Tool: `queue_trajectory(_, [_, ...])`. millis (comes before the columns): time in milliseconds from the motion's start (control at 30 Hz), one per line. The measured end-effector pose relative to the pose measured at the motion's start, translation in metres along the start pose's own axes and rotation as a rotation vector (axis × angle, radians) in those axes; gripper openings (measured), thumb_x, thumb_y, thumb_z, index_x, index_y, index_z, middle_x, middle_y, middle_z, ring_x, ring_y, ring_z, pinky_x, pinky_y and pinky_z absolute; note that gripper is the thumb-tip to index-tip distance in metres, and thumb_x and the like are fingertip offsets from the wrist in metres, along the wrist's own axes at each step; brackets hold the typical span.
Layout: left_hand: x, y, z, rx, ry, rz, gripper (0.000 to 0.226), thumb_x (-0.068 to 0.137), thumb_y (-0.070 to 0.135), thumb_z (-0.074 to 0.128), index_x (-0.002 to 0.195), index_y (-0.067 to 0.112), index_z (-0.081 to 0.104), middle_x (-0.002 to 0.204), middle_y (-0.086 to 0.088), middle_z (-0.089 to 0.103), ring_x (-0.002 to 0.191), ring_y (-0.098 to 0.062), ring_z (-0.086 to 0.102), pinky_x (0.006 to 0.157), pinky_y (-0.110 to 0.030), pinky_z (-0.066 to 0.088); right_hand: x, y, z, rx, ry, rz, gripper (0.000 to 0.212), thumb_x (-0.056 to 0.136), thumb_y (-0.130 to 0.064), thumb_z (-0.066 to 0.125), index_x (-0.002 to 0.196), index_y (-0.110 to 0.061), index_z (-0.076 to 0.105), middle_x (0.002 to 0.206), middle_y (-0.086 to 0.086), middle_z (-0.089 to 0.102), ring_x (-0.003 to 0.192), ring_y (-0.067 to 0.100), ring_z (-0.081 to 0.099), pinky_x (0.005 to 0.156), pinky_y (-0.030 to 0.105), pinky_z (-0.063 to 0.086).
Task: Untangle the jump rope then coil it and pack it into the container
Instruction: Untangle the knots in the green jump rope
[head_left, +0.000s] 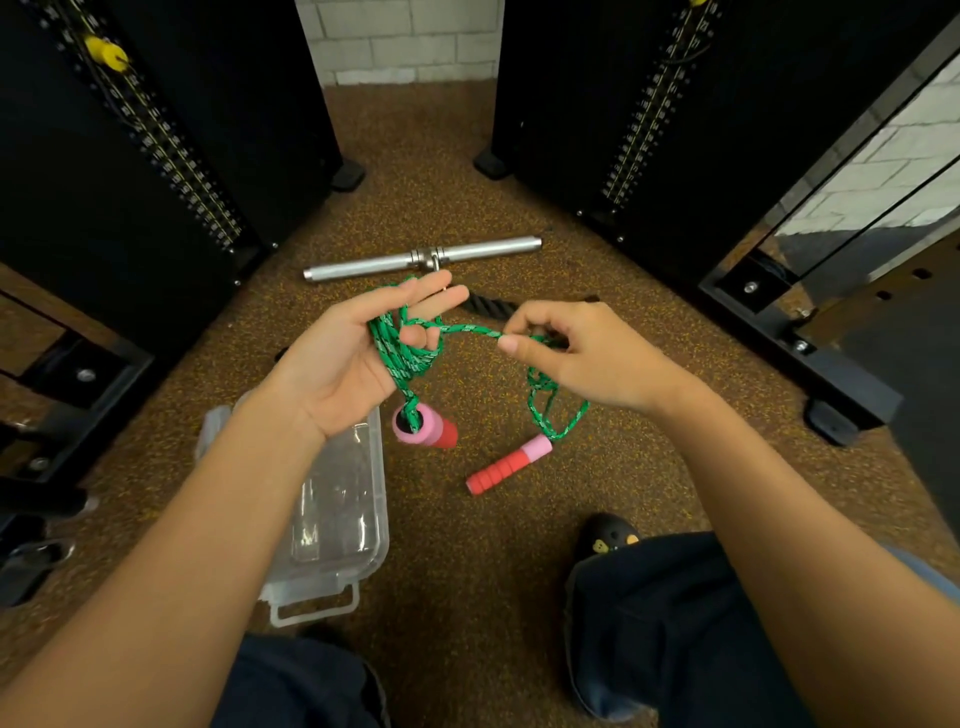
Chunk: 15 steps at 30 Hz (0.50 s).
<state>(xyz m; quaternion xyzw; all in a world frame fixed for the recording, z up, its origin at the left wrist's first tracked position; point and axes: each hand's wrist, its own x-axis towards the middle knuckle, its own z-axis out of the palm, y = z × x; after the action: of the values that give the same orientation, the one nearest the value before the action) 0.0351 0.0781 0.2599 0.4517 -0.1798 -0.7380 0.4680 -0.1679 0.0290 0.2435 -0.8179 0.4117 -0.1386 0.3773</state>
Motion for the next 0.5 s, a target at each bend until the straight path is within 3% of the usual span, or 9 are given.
queue_trajectory(67, [0.002,-0.001,-0.002,0.221,0.07,0.025,0.04,0.078,0.026,0.056,0.116,0.014,0.061,0.118,-0.001,0.067,0.048,-0.001,0.045,0.065,-0.014,0.049,0.0,-0.001,0.001,-0.018,0.016,-0.049,0.011,0.091,-0.03,0.056,0.09,-0.021,0.063,0.072,0.001,0.062,0.063,0.01,0.052,0.061,0.022,0.04])
queue_trajectory(133, [0.002,-0.004,-0.002,0.553,0.107,0.031,0.04,0.079,0.034,0.057,0.116,0.018,0.061,0.115,0.005,0.068,0.05,0.0,0.045,0.086,-0.022,0.045,0.001,-0.004,-0.001,0.002,0.088,-0.117,0.01,0.091,-0.026,0.058,0.093,-0.018,0.064,0.071,-0.007,0.06,0.063,0.003,0.052,0.058,0.012,0.035])
queue_trajectory(200, [0.0,-0.008,0.002,0.71,0.042,-0.012,0.04,0.083,0.041,0.051,0.111,0.015,0.064,0.1,0.006,0.072,0.048,-0.001,0.044,0.083,-0.025,0.042,0.003,-0.006,-0.005,0.016,0.184,-0.17,0.012,0.09,-0.023,0.058,0.096,-0.015,0.065,0.08,-0.007,0.063,0.073,0.004,0.056,0.063,0.014,0.04])
queue_trajectory(300, [-0.005,-0.013,0.014,0.697,-0.11,-0.102,0.046,0.082,0.048,0.043,0.09,0.009,0.066,0.062,0.003,0.061,0.043,-0.004,0.039,0.064,-0.017,0.044,0.005,-0.007,-0.004,0.065,0.272,-0.198,0.015,0.089,-0.022,0.059,0.097,-0.013,0.067,0.09,-0.004,0.066,0.084,0.014,0.062,0.076,0.032,0.049])
queue_trajectory(367, [-0.008,-0.015,0.019,0.623,-0.211,-0.136,0.047,0.08,0.051,0.039,0.074,0.011,0.064,0.048,0.005,0.049,0.042,-0.007,0.034,0.065,-0.017,0.047,0.006,-0.007,0.0,0.092,0.285,-0.186,0.016,0.089,-0.023,0.058,0.097,-0.013,0.067,0.091,-0.003,0.068,0.085,0.018,0.064,0.077,0.038,0.05])
queue_trajectory(433, [-0.011,-0.016,0.022,0.476,-0.288,-0.131,0.043,0.08,0.049,0.041,0.063,0.015,0.061,0.043,0.007,0.041,0.038,-0.006,0.031,0.064,-0.016,0.049,0.006,-0.006,0.006,0.093,0.276,-0.15,0.017,0.09,-0.027,0.057,0.095,-0.014,0.066,0.088,0.0,0.068,0.083,0.019,0.063,0.076,0.037,0.049])
queue_trajectory(500, [-0.012,-0.017,0.024,0.273,-0.334,-0.098,0.034,0.08,0.04,0.047,0.059,0.017,0.06,0.043,0.008,0.039,0.032,-0.001,0.031,0.061,-0.016,0.049,0.006,-0.003,0.011,0.103,0.235,-0.11,0.018,0.092,-0.028,0.054,0.091,-0.013,0.065,0.079,-0.001,0.066,0.074,0.013,0.06,0.07,0.027,0.047])
